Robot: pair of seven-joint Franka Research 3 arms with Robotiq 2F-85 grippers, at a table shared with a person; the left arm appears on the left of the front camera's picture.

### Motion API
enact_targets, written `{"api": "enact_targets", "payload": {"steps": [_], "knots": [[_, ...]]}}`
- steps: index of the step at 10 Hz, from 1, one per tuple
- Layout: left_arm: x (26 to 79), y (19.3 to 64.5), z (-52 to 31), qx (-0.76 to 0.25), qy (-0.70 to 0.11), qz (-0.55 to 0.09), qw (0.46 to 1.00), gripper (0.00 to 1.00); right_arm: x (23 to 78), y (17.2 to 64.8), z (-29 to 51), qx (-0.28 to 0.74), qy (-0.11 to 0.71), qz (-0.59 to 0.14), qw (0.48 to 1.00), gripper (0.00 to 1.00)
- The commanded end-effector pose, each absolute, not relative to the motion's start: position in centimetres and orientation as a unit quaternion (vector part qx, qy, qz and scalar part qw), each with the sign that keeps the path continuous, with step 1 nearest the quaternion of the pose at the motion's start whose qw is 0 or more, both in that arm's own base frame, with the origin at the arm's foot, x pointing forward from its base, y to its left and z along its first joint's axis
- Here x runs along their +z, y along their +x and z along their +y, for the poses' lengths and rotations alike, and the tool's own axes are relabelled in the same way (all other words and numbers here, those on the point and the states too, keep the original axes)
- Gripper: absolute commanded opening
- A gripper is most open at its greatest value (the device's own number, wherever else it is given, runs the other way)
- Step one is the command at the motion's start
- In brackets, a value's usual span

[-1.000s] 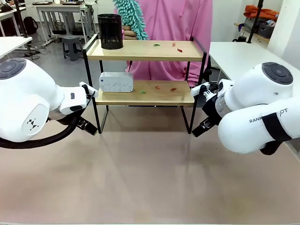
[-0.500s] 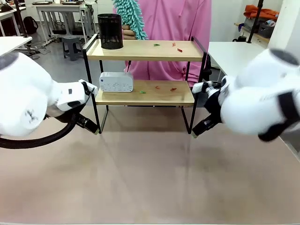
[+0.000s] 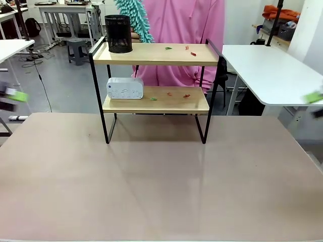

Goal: Clean the shelf.
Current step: Pick up the Duster from the human.

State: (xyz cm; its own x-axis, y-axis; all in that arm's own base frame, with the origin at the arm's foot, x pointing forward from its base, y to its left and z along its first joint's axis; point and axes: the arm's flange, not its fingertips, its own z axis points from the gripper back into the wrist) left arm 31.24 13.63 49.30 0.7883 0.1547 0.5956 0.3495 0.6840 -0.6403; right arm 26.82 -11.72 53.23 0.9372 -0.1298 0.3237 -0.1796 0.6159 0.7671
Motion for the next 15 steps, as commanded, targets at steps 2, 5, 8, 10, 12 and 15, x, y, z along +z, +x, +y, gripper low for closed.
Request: {"api": "enact_targets", "payload": {"steps": [2, 5, 8, 10, 12, 15], "knots": [[38.7, 22.5, 20.0, 0.149, -0.529, -0.438, 0.711, 1.00, 42.2, 25.9, -20.0, -0.292, 0.606, -0.195, 0.714, 1.00], [42.2, 22.9, 27.5, 0.153, -0.502, -0.402, 0.751, 1.00, 42.2, 22.9, -22.5, -0.219, 0.545, -0.159, 0.793, 1.00], [42.2, 22.9, 27.5, 0.153, -0.502, -0.402, 0.751, 1.00, 42.2, 22.9, -22.5, -0.219, 0.545, -0.159, 0.793, 1.00], [42.2, 22.9, 27.5, 0.153, -0.502, -0.402, 0.751, 1.00, 42.2, 22.9, -22.5, -0.219, 0.545, -0.159, 0.793, 1.00], [42.2, 22.9, 27.5, 0.153, -0.502, -0.402, 0.751, 1.00, 42.2, 22.9, -22.5, -0.219, 0.545, -0.159, 0.793, 1.00], [43.1, 23.3, 28.1, 0.135, -0.544, -0.345, 0.753, 1.00, 42.2, 22.9, -22.5, -0.219, 0.545, -0.159, 0.793, 1.00]]}}
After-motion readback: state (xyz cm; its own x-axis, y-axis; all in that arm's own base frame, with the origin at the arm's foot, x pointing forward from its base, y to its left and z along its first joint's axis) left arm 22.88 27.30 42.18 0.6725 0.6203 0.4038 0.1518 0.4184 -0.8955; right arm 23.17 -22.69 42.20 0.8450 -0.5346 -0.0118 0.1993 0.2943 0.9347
